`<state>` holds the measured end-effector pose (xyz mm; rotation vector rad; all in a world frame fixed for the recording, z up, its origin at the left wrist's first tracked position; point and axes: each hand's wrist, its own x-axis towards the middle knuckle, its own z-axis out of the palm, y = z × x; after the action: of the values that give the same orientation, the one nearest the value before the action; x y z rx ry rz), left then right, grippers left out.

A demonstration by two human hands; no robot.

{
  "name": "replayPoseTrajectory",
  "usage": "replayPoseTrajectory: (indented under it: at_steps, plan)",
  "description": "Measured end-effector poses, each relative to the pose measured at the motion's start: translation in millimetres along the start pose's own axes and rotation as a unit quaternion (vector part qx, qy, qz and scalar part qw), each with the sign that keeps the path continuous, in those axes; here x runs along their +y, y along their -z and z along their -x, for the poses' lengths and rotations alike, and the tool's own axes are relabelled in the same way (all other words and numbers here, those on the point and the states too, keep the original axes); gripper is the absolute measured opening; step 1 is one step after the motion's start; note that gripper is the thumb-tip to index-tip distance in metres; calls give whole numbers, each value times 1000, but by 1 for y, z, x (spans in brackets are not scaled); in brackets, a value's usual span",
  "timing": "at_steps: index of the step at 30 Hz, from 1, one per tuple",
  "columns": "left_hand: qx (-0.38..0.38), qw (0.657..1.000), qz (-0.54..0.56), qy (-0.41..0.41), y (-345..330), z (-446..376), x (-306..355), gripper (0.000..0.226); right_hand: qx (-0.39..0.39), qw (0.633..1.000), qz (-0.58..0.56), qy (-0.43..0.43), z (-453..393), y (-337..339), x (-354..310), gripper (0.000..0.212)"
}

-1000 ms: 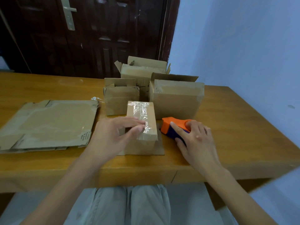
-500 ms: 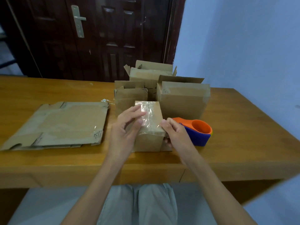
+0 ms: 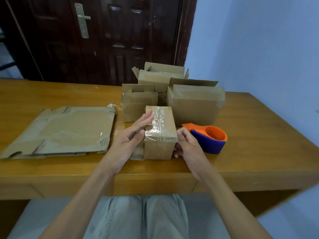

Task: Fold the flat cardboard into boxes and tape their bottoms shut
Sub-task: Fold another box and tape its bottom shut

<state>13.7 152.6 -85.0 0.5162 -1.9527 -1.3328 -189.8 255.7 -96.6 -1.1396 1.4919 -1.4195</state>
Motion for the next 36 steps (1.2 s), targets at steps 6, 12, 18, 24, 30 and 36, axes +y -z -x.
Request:
replayPoseTrajectory:
  at_steps: [6, 12, 18, 24, 30, 36]
  plan:
    - [-26, 998, -51, -10, 30, -7, 8, 34, 21, 989, 83, 119, 2, 23, -17, 20]
    - [-68, 993, -92, -2, 49, -18, 15, 39, -100, 949, 251, 163, -1, 44, -39, 34]
    - [-73, 993, -93, 5, 46, -23, 13, 41, -140, 951, 241, 132, -3, 55, -40, 38]
    - [-64, 989, -134, -14, 46, -23, 11, 47, -159, 952, 226, 133, -13, 61, -35, 42]
    - [-32, 993, -113, -24, 41, -16, 5, 46, -139, 961, 201, 128, -18, 59, -29, 43]
    - [7, 988, -154, -34, 31, -10, 7, 39, -136, 959, 206, 138, -14, 57, -32, 41]
